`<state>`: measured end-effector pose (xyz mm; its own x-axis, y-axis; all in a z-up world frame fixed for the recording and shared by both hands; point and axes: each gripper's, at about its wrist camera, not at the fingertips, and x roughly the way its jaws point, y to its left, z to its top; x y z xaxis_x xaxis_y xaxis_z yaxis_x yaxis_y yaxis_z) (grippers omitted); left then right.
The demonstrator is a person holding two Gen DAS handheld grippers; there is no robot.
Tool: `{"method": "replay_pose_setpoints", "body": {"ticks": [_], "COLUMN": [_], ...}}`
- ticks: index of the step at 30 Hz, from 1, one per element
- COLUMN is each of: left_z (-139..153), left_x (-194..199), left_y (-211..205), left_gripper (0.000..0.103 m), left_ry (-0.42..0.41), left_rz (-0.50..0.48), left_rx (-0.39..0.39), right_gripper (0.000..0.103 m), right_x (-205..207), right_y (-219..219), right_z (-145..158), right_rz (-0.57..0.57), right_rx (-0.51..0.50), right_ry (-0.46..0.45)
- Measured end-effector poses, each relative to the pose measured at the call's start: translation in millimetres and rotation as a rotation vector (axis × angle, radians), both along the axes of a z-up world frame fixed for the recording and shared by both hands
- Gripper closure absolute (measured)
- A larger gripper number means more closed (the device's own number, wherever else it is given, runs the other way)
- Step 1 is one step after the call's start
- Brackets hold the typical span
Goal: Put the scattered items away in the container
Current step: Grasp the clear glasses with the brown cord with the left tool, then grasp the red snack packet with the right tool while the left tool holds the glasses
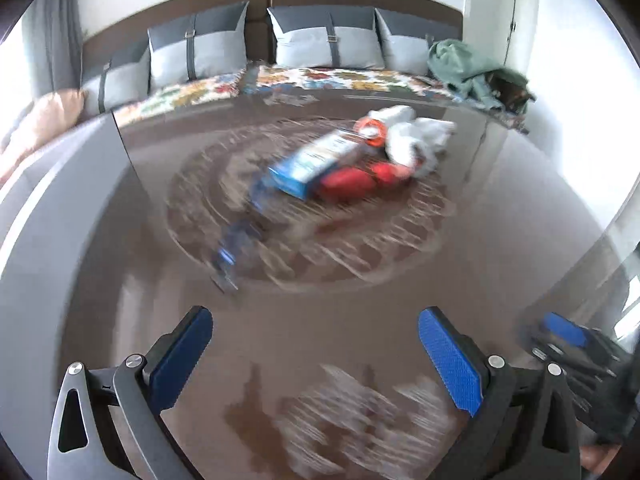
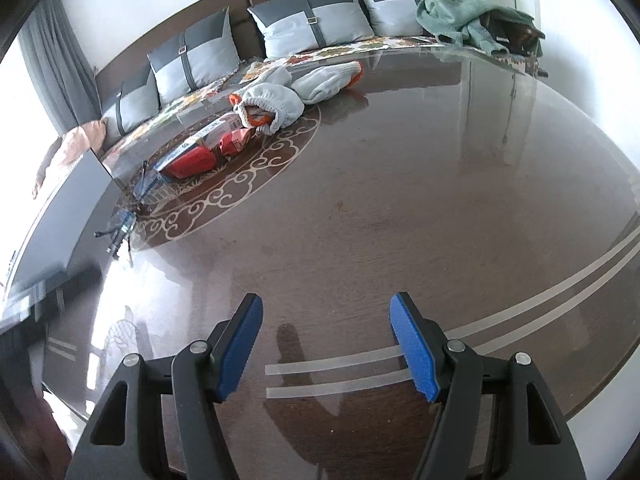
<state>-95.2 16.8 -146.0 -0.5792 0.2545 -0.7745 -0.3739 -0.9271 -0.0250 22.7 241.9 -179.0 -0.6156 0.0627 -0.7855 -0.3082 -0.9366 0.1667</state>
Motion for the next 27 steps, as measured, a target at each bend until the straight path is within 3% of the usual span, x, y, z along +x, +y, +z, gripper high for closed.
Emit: {"method": "replay_pose_setpoints", "body": {"ticks": [7,12,14,15,17,18,19,25,27], "left_z": [-10,-30,-36,-38,-42,-41,-41,-37,-38], "left_x": [-87,-108,-108,-109,-108,-105,-103,-87,-78], "left_y": [-21,-20,-20,-20,-19,-18,-18,-25,-28], "left_gripper": [0.000,0.000,0.013,0.028,0.043,0.063,0.077,0.077,0.077], "left_ry": [-0.105,-0.171,-0.181,-0.186,-0.191,-0.183,-0.183,-0.197,-0.203], "left_rz": [-0.044,-0.036,-0.038,-0.038,-0.039,-0.038,-0.038,0.006,0.037], "left_rx": [0.033,0.024,0.017,0.014,-0.001,-0.025,-0.037,-0.006,0.020], "right_gripper": [0.034,0.033,0.033,0.033,0.033,0.033,0.033,0.033,0.033], "right_x": [-6,-8,-7,-7,-8,-7,-8,-9,-8], "right_y": [-12,-13,-12,-12,-12,-13,-14,-15,-9], "right_z": [-3,-4,-4,-4,-4,-4,-4,-5,-3], "right_rz": [0.017,0.027,0.029,0.030,0.030,0.030,0.030,0.032,0.029], "right_rx": [0.091,0.108,0.104,0.103,0.106,0.110,0.116,0.128,0.085], "right_ry": [-0.035,-0.042,-0.040,-0.039,-0.040,-0.041,-0.043,-0.048,-0.041]}}
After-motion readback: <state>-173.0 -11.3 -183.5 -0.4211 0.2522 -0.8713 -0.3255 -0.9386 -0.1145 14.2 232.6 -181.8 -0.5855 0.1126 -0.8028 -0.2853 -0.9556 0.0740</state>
